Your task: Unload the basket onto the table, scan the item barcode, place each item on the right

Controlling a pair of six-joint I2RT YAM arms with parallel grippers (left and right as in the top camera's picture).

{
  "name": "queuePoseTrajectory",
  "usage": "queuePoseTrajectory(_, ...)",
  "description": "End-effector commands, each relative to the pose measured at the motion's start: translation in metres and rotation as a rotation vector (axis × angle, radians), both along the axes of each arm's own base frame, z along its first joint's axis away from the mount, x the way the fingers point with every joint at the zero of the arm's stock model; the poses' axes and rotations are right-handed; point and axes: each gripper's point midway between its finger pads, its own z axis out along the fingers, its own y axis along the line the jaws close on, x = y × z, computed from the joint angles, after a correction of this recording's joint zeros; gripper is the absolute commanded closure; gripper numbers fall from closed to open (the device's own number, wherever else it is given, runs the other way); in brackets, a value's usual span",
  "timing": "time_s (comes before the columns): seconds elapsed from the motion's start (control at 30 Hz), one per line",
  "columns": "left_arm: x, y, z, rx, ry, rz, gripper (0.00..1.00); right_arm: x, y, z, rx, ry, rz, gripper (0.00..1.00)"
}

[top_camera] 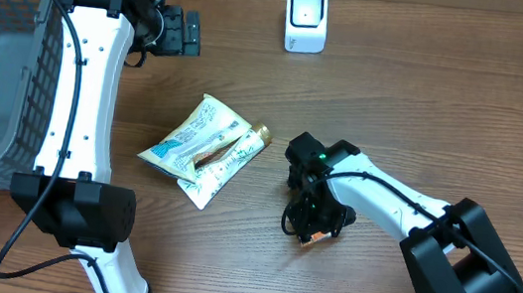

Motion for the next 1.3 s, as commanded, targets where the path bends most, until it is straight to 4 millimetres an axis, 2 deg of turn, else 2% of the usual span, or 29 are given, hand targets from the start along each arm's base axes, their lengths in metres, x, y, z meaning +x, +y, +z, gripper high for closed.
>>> queuePoseTrajectory(0.0,-0.003,0.007,0.005,0.020,-0.010,-0.002,0.00,-0.002,0.034,0.025,0.137,0.080,-0.060,0.34)
queuePoseTrajectory(0.1,-0.003,0.007,0.005,0.019,-0.009,-0.003,0.00,-0.007,0.053,0.048,0.214,0.152,-0.093,0.34)
queuePoseTrajectory(0.33,-0.003,0.006,0.005,0.018,-0.009,-0.002,0.00,-0.028,0.075,0.100,0.314,0.346,-0.175,0.34)
queuePoseTrajectory(0.6,-0.003,0.006,0.005,0.013,-0.009,0.004,0.00,-0.074,0.064,0.137,0.256,0.626,-0.274,0.34)
queuePoseTrajectory(0.67,-0.003,0.006,0.005,0.008,-0.009,0.015,0.00,-0.080,0.062,0.144,0.242,0.670,-0.296,0.34)
queuePoseTrajectory(0.73,-0.003,0.006,0.005,0.001,-0.009,0.033,0.00,-0.081,0.069,0.151,0.282,0.704,-0.317,0.36)
queuePoseTrajectory(0.83,-0.003,0.006,0.005,-0.003,-0.009,0.042,0.00,-0.076,0.077,0.158,0.338,0.752,-0.360,0.36)
queuePoseTrajectory(0.97,-0.002,0.006,0.005,-0.004,-0.011,0.046,0.00,-0.057,0.071,0.150,0.343,0.770,-0.435,0.37)
queuePoseTrajectory(1.2,-0.001,0.006,0.002,-0.004,-0.005,0.045,0.00,-0.007,0.055,0.133,0.401,0.781,-0.597,0.39)
queuePoseTrajectory(1.23,-0.001,0.006,0.002,-0.004,-0.005,0.045,0.00,0.007,0.051,0.133,0.425,0.779,-0.635,0.39)
queuePoseTrajectory(1.27,-0.001,0.006,0.002,-0.004,-0.005,0.045,0.00,0.012,0.049,0.133,0.440,0.772,-0.645,0.39)
